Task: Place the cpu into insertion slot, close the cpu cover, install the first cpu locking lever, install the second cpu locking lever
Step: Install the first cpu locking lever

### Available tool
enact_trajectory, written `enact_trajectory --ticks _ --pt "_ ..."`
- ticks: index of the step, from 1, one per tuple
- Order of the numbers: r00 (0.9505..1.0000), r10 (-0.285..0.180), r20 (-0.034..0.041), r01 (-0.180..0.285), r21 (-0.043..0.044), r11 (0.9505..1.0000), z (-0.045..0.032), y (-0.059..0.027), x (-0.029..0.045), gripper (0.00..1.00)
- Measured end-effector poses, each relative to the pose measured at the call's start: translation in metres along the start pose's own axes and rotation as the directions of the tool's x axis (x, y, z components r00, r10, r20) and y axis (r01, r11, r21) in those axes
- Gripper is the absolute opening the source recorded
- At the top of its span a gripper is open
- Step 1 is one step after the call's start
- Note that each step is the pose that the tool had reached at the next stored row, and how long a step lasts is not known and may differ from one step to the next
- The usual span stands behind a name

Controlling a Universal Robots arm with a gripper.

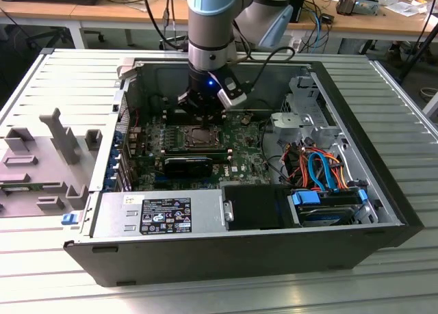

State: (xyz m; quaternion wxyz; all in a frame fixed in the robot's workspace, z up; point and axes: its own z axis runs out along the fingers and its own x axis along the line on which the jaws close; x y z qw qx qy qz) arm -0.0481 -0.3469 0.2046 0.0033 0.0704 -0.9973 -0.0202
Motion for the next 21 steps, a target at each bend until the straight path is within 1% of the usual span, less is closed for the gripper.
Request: enact_trajectory --ticks 6,8,14,15,16,17,21 --pt "1.0 0.0 -0.0021 0.0 0.0008 1.0 0.0013 -0.0013 -0.0078 0.11" --pt "1.0 0.0 -0.0024 0.0 0.0017 1.0 0.0017 -0.0015 -0.0091 0.11" --pt "1.0 0.0 -0.0042 0.0 0.0137 0.9999 0.0029 -0.0037 -0.0107 0.11" --pt "1.0 0.001 -0.0078 0.0 0.0194 0.9998 0.0039 -0.0046 -0.0126 0.11" --pt "1.0 0.0 -0.0049 0.0 0.0209 0.9998 -0.0059 -0.0046 -0.0124 0.11" --pt "1.0 0.0 0.002 0.0 0.0224 0.9997 -0.0137 -0.0031 -0.0042 0.11" --pt "1.0 0.0 0.0094 0.0 0.0275 0.9996 -0.0138 -0.0016 0.006 0.11"
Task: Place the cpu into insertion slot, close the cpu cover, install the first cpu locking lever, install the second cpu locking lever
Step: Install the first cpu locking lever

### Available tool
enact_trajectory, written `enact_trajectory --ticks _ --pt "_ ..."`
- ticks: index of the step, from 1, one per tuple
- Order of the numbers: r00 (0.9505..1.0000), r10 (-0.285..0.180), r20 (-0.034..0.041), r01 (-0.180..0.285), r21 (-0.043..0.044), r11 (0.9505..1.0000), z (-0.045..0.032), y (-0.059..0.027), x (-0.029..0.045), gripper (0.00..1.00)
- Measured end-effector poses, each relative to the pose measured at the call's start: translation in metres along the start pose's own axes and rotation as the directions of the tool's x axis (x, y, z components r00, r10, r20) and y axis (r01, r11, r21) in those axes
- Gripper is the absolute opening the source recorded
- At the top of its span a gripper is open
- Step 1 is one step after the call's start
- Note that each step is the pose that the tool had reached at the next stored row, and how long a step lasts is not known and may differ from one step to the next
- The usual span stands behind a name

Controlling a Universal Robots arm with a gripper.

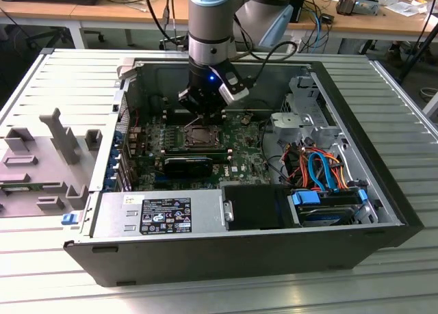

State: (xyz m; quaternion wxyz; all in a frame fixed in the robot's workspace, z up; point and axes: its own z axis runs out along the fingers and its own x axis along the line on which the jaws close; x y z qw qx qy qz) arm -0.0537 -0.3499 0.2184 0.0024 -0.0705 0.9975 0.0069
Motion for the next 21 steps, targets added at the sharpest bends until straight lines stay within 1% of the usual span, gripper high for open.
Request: enact_trajectory --ticks 1,3,4,10,13,14,15,16,17,19,21 --pt "1.0 0.0 0.0034 0.0 0.0013 1.0 -0.0001 0.0007 0.005 0.11" --pt "1.0 0.0 0.0073 0.0 0.0021 1.0 -0.0003 0.0015 0.011 0.11" --pt "1.0 0.0 0.0079 0.0 0.002 1.0 -0.0002 0.0011 0.013 0.11" --pt "1.0 0.0 0.0078 0.0 0.0021 1.0 0.0 -0.0032 0.0132 0.11" --pt "1.0 0.0 0.0078 0.0 0.0022 1.0 -0.0001 -0.0096 0.014 0.11" --pt "1.0 0.0 0.0069 -0.001 0.011 0.9999 0.0 -0.0104 0.0144 0.11" --pt "1.0 0.002 0.0057 -0.002 0.0233 0.9997 -0.0001 -0.0104 0.0145 0.11" --pt "1.0 0.005 0.0053 -0.005 0.0334 0.9994 0.0 -0.0104 0.0147 0.11" --pt "0.9999 0.01 0.0051 -0.01 0.0362 0.9993 0.0001 -0.0104 0.0147 0.11" --pt "0.9994 0.035 0.0052 -0.036 0.037 0.9987 0.0 -0.0105 0.0148 0.11" --pt "0.9977 0.068 0.0058 -0.068 0.037 0.997 0.0001 -0.0104 0.0147 0.11"
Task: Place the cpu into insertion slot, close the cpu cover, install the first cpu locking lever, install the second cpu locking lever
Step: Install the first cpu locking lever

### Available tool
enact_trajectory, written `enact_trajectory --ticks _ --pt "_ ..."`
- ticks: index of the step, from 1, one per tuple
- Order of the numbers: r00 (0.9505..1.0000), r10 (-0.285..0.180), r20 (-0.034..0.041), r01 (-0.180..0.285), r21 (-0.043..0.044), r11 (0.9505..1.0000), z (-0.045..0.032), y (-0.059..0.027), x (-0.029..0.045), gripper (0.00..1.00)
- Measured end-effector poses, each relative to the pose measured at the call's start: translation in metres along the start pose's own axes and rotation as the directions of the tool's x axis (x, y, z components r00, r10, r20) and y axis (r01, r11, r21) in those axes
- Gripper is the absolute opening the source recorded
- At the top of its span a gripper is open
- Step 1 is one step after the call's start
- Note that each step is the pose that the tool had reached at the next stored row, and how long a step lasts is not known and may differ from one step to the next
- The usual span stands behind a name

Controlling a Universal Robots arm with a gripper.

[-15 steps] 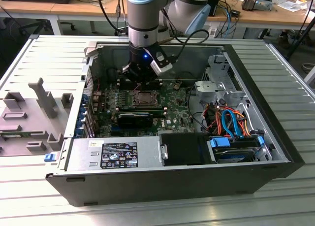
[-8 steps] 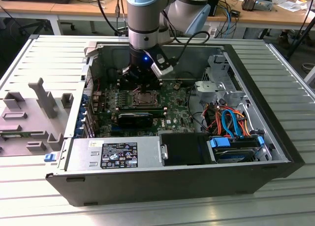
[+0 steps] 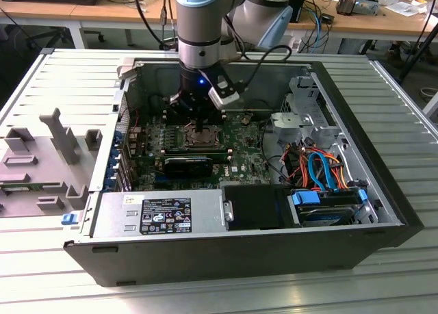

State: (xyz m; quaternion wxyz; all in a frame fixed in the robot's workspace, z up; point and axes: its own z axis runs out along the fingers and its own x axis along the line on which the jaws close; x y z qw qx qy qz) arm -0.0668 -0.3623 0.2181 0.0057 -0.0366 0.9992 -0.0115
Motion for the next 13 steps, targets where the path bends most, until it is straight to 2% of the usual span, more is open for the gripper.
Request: enact_trajectory --ticks 3,4,6,7,10,13 --pt "0.9988 0.049 -0.0011 -0.049 -0.0008 0.9988 0.0002 0.0 0.0 0.11" --pt "0.9983 0.059 -0.0012 -0.059 -0.0036 0.9983 0.0003 0.0 0.0 0.11" --pt "0.9982 0.06 -0.0009 -0.06 -0.0286 0.9978 0.0002 0.0 0.0025 0.11" --pt "0.9982 0.06 -0.0009 -0.06 -0.034 0.9976 0.0002 -0.0001 0.0046 0.11" --pt "0.9981 0.061 0.0011 -0.061 -0.0354 0.9975 -0.0021 0.0001 0.0079 0.11" --pt "0.998 0.063 0.0037 -0.063 -0.0353 0.9974 -0.0087 0.0 0.0093 0.11"
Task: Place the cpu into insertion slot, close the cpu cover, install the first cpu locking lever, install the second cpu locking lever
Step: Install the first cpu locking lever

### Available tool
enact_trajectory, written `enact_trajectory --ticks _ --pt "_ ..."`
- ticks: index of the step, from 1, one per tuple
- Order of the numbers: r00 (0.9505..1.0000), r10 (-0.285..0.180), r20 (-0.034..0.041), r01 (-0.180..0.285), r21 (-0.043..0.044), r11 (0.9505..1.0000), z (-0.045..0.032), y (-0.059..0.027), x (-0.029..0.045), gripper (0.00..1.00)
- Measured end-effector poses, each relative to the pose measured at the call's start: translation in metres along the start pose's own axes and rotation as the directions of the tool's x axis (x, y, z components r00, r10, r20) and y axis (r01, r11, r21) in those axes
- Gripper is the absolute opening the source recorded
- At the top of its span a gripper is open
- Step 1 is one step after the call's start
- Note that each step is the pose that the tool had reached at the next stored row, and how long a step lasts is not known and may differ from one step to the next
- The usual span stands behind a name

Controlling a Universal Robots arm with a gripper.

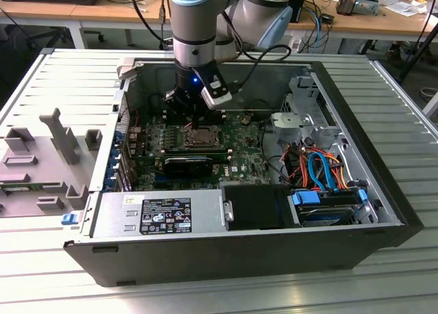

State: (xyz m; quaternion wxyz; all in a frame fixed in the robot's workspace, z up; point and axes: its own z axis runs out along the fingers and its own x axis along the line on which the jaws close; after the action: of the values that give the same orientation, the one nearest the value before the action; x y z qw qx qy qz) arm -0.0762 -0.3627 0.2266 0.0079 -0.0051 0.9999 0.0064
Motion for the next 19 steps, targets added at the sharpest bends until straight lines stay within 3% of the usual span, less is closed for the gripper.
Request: enact_trajectory --ticks 4,7,13,19 --pt "1.0 0.001 0.0031 -0.001 -0.0002 1.0 -0.0075 0.0002 0.0034 0.11" --pt "1.0 0.001 0.0067 -0.001 -0.0002 1.0 -0.0069 0.0016 0.0158 0.11" --pt "1.0 0.002 0.0066 -0.002 0.0004 1.0 -0.0045 0.0238 0.016 0.11" --pt "1.0 0.002 0.0067 -0.002 0.0003 1.0 -0.0023 0.0258 0.0159 0.11"
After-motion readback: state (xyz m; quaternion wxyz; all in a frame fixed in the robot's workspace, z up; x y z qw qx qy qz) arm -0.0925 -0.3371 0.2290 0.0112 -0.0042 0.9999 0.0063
